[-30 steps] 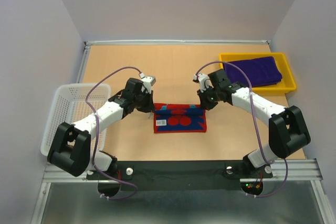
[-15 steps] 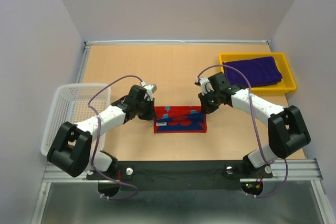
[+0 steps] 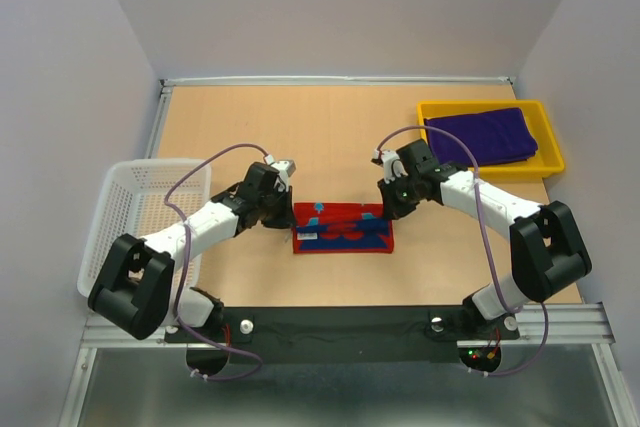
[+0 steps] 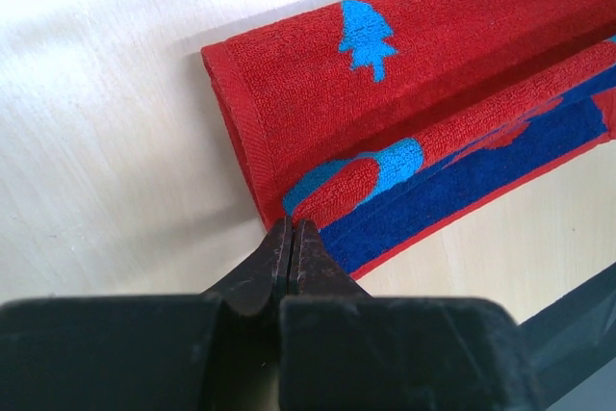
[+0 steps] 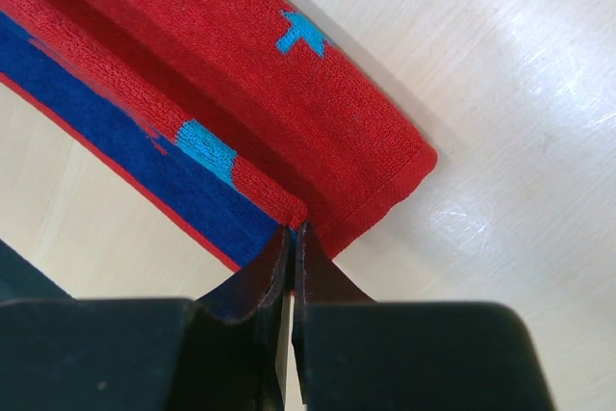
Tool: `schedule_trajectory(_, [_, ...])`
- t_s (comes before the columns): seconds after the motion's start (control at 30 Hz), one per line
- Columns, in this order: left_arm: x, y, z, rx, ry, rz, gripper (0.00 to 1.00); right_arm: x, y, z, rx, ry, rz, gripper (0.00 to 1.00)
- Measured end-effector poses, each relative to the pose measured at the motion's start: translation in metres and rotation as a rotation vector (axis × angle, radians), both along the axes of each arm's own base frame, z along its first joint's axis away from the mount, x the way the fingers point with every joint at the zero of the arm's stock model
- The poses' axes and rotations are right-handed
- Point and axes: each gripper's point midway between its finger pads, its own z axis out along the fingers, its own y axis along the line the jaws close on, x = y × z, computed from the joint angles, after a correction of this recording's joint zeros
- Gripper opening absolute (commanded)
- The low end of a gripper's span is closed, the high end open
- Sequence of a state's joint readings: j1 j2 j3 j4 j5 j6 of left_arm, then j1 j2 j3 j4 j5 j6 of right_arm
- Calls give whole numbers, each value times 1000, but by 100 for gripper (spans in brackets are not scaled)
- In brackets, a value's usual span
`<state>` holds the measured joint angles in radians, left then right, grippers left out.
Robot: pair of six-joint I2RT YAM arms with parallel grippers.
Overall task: Fold and stack the towels
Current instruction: Fold the towel
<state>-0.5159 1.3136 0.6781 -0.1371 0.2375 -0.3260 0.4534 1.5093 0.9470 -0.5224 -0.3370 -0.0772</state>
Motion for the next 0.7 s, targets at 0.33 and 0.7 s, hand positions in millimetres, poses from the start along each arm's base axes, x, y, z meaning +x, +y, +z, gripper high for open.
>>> schedule_trajectory(0.33, [-6, 2, 2, -3, 28, 18, 0, -12, -3, -3, -10, 69, -35, 3])
schedule_trajectory(0.7, [-7, -6, 5, -53, 41, 19, 0, -13, -13, -10, -62, 84, -73, 4])
